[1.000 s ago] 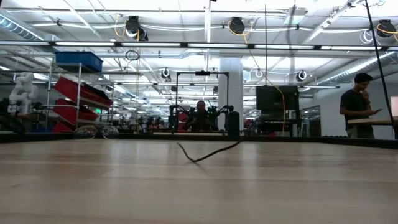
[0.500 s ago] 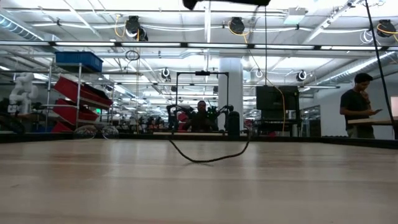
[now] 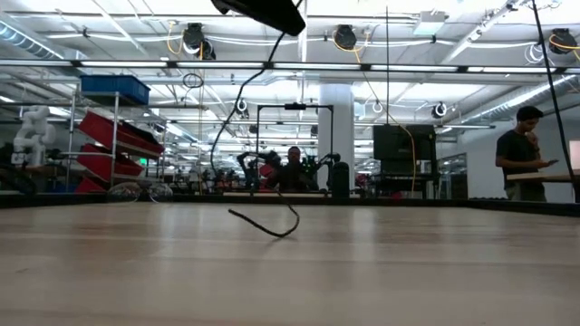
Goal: Coil cords
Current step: Coil the black wire onto the spool
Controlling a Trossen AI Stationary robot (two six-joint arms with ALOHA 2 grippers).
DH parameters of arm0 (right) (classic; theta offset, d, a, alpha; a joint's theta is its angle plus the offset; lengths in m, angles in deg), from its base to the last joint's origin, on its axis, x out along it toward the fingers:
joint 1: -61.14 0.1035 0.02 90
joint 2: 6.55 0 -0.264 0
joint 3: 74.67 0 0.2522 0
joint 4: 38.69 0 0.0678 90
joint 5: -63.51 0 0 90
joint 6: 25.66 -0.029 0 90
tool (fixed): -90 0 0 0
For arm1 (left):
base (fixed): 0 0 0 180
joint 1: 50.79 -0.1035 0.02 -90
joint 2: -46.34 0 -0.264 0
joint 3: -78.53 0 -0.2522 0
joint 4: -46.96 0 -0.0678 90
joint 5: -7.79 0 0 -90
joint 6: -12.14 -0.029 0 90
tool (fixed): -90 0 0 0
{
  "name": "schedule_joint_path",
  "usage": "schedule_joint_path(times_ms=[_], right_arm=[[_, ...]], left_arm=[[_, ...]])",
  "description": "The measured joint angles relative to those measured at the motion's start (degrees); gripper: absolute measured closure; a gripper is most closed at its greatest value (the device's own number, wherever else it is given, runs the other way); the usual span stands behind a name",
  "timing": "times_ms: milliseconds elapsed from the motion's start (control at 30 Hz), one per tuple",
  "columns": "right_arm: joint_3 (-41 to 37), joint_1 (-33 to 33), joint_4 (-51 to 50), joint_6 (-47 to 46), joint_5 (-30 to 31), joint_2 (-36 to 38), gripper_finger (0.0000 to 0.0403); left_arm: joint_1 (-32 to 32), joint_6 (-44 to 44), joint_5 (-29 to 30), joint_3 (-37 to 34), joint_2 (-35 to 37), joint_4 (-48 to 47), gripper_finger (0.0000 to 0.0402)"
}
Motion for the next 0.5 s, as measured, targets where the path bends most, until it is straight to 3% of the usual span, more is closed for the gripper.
schedule_joint_path(times_ms=[367, 500], right_arm=[[0.0, -1.1, -1.1, -1.4, -1.4, -1.0, 0.0403], [0.0, -1.0, -1.1, -1.3, -1.6, -1.3, 0.0403]], left_arm=[[0.9, 0.5, 0.0, 0.0, 1.0, -0.2, 0.0394], [1.7, 0.2, -4.3, 0.0, 1.0, -1.7, 0.0390]])
